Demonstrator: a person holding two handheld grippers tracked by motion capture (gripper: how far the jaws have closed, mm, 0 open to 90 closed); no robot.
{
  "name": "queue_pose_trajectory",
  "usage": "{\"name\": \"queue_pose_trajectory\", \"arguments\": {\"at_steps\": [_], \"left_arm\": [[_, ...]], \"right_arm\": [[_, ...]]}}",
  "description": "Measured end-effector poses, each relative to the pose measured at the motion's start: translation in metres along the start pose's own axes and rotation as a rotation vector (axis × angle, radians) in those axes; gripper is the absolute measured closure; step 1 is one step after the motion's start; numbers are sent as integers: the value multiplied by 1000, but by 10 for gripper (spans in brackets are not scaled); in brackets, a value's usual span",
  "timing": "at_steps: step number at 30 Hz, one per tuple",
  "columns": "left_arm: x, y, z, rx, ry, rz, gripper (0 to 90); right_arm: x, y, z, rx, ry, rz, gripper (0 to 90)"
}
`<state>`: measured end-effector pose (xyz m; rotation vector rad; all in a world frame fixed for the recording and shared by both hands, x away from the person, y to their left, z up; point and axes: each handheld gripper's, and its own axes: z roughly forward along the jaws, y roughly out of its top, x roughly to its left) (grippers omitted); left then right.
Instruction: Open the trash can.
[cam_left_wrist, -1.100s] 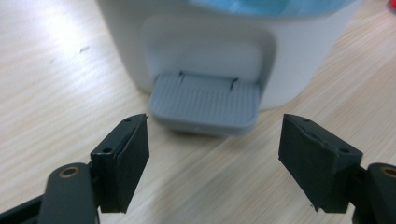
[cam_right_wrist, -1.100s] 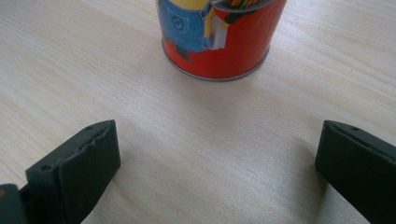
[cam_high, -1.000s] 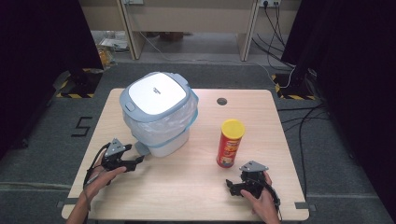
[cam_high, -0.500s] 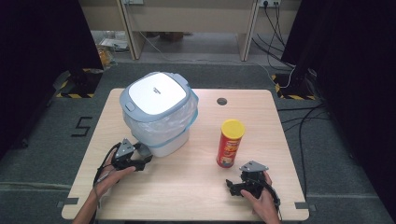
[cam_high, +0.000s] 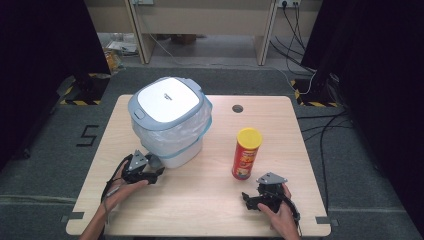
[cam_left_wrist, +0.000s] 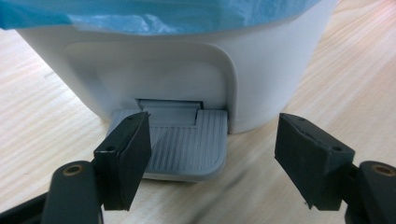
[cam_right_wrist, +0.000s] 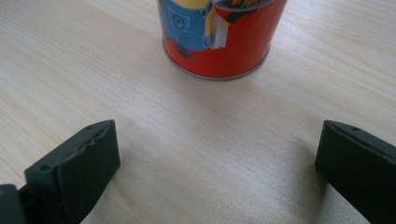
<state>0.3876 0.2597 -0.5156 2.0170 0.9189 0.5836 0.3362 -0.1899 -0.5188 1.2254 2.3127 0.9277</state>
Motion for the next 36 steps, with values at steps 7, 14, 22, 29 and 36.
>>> {"name": "queue_pose_trajectory", "arguments": {"at_steps": [7,14,22,29,36], "left_arm": [[-3,0,0,10,-23,3,269],[-11,-1,3,30,-25,24,275],[-24,0,8,53,-42,44,276],[-46,9,17,50,-81,84,277],[-58,15,24,56,-85,100,276]], "right_arm": [[0,0,0,0,0,0,3],[0,0,0,0,0,0,3],[0,0,0,1,0,3,3],[0,0,0,0,0,0,2],[0,0,0,1,-1,3,3]]}}
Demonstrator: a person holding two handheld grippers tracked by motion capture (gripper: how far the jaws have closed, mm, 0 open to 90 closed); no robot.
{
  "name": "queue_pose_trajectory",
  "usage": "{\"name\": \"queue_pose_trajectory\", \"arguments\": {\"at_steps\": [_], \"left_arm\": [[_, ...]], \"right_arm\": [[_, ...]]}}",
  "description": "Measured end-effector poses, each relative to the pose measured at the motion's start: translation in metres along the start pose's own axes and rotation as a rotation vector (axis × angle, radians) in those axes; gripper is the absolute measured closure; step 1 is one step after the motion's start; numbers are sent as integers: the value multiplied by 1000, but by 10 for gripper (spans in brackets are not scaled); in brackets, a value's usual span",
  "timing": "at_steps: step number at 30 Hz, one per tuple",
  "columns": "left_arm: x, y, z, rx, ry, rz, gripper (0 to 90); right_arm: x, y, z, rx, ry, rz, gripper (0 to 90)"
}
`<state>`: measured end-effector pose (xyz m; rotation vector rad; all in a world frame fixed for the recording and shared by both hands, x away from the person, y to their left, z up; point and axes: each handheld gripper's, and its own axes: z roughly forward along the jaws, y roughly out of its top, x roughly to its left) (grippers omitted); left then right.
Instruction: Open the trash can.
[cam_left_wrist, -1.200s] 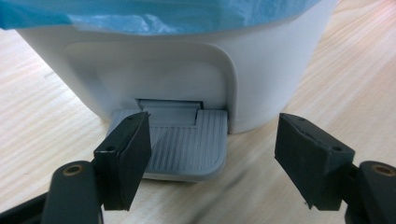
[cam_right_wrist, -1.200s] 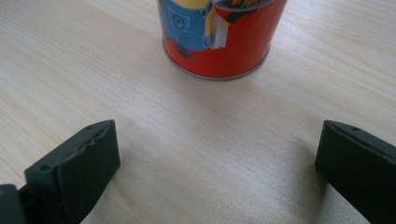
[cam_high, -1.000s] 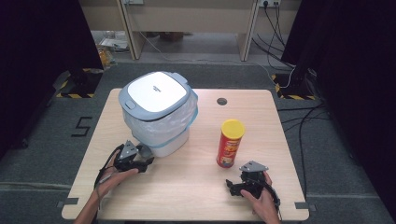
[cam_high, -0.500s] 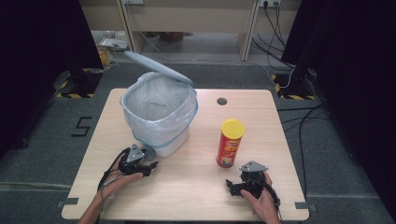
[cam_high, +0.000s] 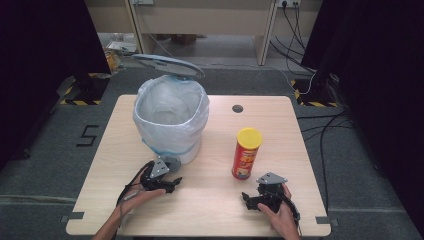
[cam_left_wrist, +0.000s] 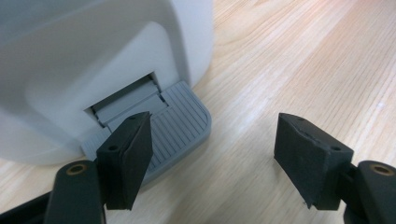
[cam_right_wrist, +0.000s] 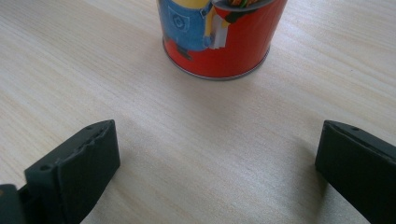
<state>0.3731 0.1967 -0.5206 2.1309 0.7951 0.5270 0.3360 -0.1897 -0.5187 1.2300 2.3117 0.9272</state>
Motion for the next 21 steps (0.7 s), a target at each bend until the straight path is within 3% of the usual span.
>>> {"name": "queue_pose_trajectory", "arguments": {"at_steps": [4,8,21], "left_arm": [[-5,5,5,5,-11,16,275],[-5,5,6,-7,-13,-8,281],[-10,5,6,9,19,41,280]], "right_arm": [[0,0,0,-1,0,-3,3],[0,0,0,-1,0,-3,3],[0,0,0,-1,0,-3,3]]}}
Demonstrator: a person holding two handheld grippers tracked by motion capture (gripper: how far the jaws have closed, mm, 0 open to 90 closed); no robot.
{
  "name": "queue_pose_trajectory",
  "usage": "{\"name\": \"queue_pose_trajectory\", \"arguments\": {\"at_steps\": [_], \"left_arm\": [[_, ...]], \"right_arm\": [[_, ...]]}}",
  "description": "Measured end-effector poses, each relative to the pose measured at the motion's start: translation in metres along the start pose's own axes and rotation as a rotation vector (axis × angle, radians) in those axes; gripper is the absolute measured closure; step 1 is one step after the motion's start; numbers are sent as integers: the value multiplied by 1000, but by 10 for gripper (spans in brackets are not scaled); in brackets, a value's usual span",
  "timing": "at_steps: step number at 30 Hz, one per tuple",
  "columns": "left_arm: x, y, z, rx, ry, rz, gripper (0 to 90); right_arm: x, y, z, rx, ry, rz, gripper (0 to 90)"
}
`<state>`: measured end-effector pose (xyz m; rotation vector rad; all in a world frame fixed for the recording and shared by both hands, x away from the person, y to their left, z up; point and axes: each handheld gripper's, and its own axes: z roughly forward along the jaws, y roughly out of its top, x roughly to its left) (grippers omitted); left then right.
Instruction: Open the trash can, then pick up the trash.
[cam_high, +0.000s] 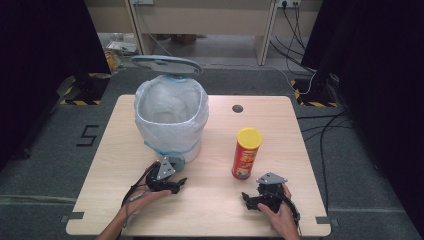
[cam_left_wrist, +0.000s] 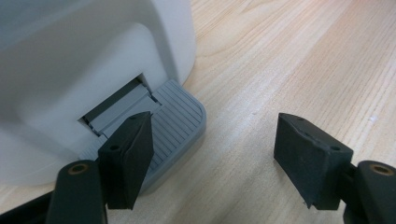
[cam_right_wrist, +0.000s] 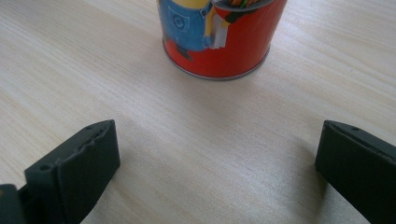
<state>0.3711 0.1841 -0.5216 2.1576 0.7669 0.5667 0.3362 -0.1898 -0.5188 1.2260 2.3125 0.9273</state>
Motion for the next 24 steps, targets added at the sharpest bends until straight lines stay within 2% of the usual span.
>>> {"name": "queue_pose_trajectory", "arguments": {"at_steps": [19,21,23,24], "left_arm": [[-1,0,0,0,8,7,279],[-1,0,0,0,8,7,279],[-1,0,0,0,8,7,279],[-1,0,0,0,8,7,279]], "right_arm": [[0,0,-1,-4,-4,8,20],[0,0,-2,-14,-9,15,90],[-1,0,-4,-43,-14,14,218],[-1,0,-5,-55,-20,20,179]]}}
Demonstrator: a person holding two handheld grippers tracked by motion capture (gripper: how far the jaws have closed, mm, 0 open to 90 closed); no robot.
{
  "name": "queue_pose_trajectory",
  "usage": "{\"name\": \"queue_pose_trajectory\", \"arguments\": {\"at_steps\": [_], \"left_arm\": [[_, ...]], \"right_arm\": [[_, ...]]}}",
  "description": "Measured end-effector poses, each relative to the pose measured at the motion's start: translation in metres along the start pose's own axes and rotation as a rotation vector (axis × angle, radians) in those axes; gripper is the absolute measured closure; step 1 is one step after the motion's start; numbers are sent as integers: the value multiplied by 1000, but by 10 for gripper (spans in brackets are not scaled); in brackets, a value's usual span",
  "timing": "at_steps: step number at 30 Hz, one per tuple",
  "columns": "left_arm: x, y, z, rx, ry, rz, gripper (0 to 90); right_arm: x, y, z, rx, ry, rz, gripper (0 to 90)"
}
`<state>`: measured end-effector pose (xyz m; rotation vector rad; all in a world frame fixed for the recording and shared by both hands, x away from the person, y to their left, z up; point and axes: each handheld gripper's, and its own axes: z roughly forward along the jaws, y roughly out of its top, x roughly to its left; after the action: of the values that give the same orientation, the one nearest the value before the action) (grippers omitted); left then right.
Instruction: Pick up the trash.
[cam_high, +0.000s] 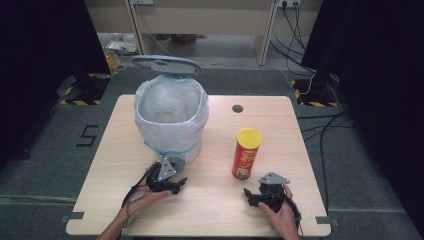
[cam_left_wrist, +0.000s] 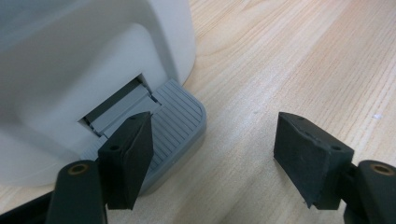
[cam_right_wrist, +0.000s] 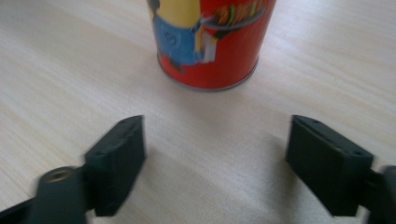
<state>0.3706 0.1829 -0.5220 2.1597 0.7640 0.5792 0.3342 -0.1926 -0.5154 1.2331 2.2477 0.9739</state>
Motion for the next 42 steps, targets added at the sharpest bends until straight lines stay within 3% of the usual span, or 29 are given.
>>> {"name": "queue_pose_trajectory", "arguments": {"at_steps": [1,3,5,8,18,37,42], "left_arm": [[0,0,0,0,0,0,279],[0,0,0,0,-1,1,279],[0,0,0,0,0,1,279],[0,0,0,0,-1,1,279],[0,0,0,-1,0,1,279],[0,0,0,-2,-1,4,279],[1,0,0,-2,-4,6,279]], "right_arm": [[0,1,-1,-11,-6,-2,133],[1,3,-5,-51,-16,3,183],[2,6,-9,-91,-5,1,140],[4,10,-12,-145,1,-4,150],[9,26,-7,-290,-18,-5,153],[6,42,20,-371,0,6,179],[5,42,25,-387,3,0,229]]}}
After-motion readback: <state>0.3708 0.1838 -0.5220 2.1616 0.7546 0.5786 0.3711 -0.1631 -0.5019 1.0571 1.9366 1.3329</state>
